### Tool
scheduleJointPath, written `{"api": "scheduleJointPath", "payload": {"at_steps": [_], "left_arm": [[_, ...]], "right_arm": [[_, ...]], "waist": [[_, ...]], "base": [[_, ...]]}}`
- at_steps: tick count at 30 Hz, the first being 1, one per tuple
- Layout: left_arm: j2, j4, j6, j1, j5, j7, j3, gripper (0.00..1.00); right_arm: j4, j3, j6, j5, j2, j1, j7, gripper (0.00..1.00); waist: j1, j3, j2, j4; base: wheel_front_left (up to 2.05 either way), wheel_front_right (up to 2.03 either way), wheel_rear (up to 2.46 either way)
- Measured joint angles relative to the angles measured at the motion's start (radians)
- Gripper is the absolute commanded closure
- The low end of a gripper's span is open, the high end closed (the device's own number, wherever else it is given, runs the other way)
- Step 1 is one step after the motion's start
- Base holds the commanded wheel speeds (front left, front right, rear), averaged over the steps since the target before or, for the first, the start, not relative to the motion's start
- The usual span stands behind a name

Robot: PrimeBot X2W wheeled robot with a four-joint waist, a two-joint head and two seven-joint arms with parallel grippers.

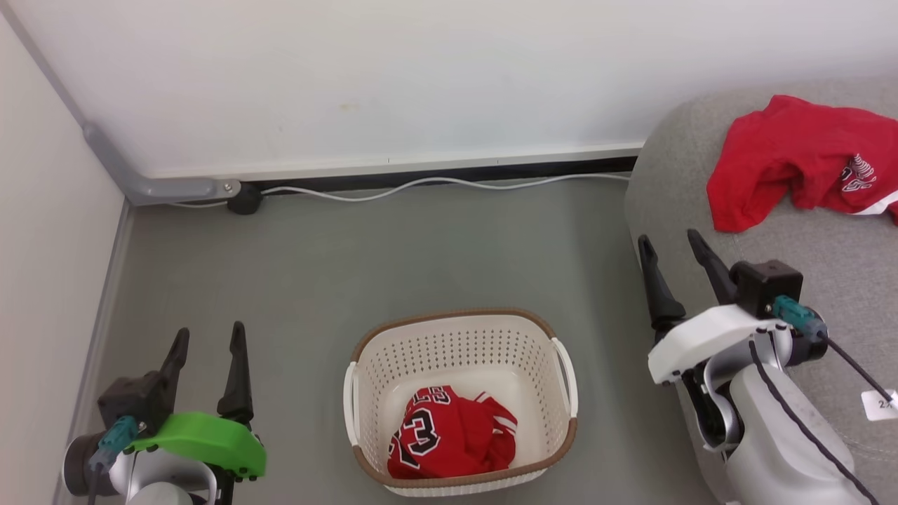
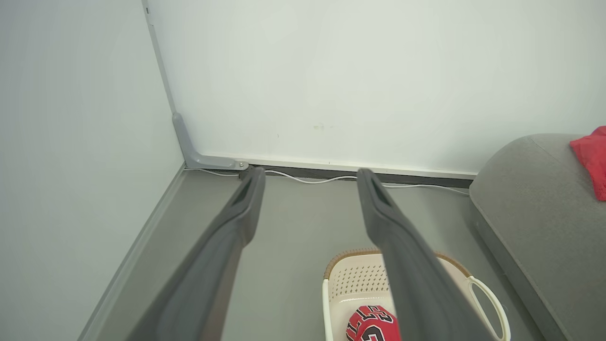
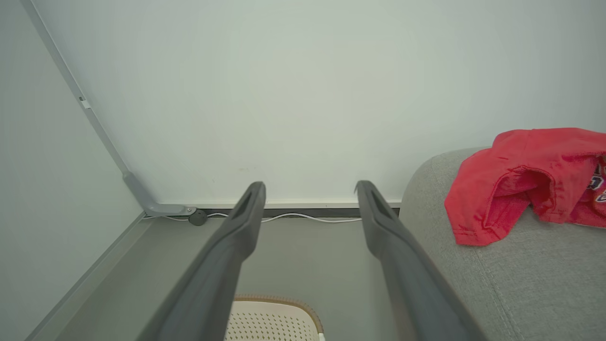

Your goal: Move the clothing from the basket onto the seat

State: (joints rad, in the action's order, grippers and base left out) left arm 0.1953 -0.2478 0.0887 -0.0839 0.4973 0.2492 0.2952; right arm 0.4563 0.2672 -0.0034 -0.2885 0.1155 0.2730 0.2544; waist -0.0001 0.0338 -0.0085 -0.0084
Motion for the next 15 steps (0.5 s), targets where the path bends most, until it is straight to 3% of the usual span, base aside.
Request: {"api": "scheduleJointPath", "payload": {"at_steps": [15], "left_arm": [[0.001, 0.084, 0.008, 0.116, -0.012, 0.002, -0.092, 0.00]], "right_arm": [[-0.081, 0.005, -0.043, 0.007, -0.019, -0.139, 0.000, 0.00]], "waist": [[0.0000, -0.037, 0.0000, -0.007]], "base": [[0.00, 0.00, 0.00]]}}
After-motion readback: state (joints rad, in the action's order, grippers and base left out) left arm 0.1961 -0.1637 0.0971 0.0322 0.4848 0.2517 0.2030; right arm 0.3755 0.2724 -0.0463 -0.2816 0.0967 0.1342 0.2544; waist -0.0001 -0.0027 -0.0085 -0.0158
